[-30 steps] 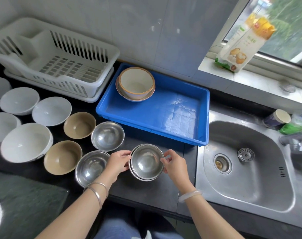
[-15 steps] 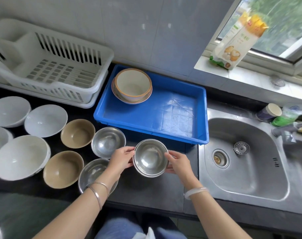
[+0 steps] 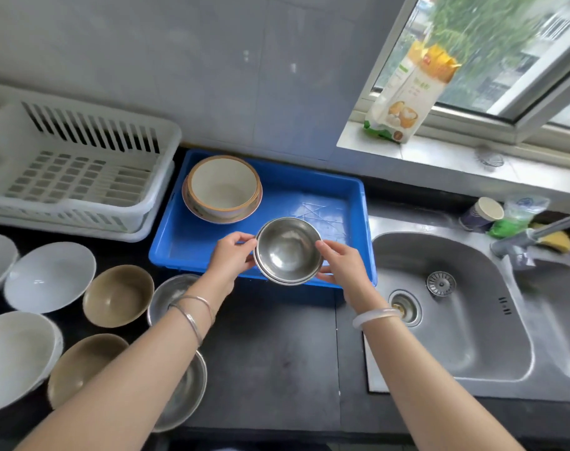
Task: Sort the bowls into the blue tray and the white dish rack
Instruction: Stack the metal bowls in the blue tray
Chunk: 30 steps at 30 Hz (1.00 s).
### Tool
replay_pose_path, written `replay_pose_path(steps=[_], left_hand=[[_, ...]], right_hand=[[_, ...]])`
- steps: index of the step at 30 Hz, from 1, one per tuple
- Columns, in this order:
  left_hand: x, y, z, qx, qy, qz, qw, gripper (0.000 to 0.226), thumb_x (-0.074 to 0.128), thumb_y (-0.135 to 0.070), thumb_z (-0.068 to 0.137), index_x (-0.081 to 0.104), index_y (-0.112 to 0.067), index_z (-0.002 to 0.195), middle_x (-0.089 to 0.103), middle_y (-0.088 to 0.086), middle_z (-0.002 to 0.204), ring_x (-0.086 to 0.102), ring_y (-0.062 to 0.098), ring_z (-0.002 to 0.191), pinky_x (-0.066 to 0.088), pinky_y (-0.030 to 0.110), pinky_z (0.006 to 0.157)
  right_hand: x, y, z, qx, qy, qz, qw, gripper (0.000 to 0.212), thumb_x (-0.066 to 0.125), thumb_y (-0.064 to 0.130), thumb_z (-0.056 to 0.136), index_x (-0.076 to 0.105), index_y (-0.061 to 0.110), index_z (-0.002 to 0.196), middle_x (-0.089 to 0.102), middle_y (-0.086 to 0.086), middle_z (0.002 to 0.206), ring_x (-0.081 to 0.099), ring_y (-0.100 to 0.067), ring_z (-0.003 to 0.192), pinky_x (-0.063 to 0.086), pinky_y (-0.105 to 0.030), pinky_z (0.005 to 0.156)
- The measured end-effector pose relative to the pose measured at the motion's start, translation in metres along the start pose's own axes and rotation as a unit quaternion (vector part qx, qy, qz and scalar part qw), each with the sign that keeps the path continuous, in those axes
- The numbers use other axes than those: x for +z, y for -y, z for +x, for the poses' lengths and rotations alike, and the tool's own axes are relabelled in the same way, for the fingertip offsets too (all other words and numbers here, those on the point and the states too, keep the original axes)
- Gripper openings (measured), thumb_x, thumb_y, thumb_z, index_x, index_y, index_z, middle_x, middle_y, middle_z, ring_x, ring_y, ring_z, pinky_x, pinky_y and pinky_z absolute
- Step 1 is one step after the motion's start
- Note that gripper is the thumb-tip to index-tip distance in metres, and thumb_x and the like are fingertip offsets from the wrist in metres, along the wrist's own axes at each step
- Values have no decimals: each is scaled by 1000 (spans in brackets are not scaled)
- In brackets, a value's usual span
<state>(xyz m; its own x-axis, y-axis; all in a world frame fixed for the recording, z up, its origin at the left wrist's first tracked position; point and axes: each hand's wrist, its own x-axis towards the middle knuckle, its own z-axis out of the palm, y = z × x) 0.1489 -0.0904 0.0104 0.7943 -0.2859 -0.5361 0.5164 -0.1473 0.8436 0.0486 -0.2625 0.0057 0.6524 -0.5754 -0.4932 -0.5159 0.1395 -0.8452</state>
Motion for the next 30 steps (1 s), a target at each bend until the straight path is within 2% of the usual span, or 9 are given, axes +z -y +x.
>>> replay_pose_path(steps=[5,8,11,14,18,21,23,25,30], left_hand=[[31,-4,34,-25,-35,-57,997,8,57,-9,90,58,-5,97,59,14,100,57,23,88,53,21,72],[44,2,50,-50,-39,-80,995,16,53,-5,91,58,-6,106,58,13,102,56,23,90,52,26,73],[55,10,67,-83,-34,-83,993,16,50,-7,92,57,-12,106,59,11,102,58,24,90,55,34,69],[63,15,83,-93,-45,-83,991,18,51,-9,93,57,-15,109,61,9,105,59,23,89,54,36,72],[70,19,100,-76,-48,-105,990,22,49,-8,94,57,-17,112,61,5,113,59,22,98,55,33,76],[73,21,109,-53,-47,-116,991,26,50,-6,93,57,-12,118,61,5,114,58,21,102,54,29,75],[75,23,114,-46,-59,-135,988,24,50,-5,93,56,-11,115,60,8,115,58,21,104,51,30,82],[79,26,119,-53,-72,-161,983,19,49,-6,94,55,-10,111,60,11,114,58,21,102,47,30,88],[86,27,127,-87,-68,-230,967,19,49,-14,95,55,-6,112,61,11,109,59,24,104,48,34,94]], right_hand=[[-8,13,43,7,0,2,1000,37,58,32,92,61,11,123,62,-1,94,57,-13,56,51,-16,50],[-8,12,67,20,2,-6,1000,36,57,30,93,62,10,122,60,-1,94,56,-13,55,51,-16,50],[-8,8,91,43,9,-4,999,36,56,28,93,61,9,123,59,-4,98,54,-15,58,54,-18,51],[-6,3,109,59,18,-4,998,38,55,28,94,57,9,127,60,-6,103,56,-15,60,53,-17,50],[-2,-1,126,73,28,33,996,37,54,23,95,55,8,128,60,-6,101,59,-18,63,57,-22,60],[-2,-3,137,78,26,72,994,37,55,21,95,53,9,130,61,-7,104,61,-24,73,58,-31,74],[-1,-5,141,80,30,86,993,39,55,22,95,51,10,132,62,-11,111,62,-27,81,57,-33,79],[1,-7,144,71,34,102,992,38,54,19,95,52,8,131,62,-13,117,62,-27,85,57,-31,79],[10,-7,152,44,35,163,985,32,52,12,95,55,6,126,64,-9,109,64,-23,86,57,-17,70]])
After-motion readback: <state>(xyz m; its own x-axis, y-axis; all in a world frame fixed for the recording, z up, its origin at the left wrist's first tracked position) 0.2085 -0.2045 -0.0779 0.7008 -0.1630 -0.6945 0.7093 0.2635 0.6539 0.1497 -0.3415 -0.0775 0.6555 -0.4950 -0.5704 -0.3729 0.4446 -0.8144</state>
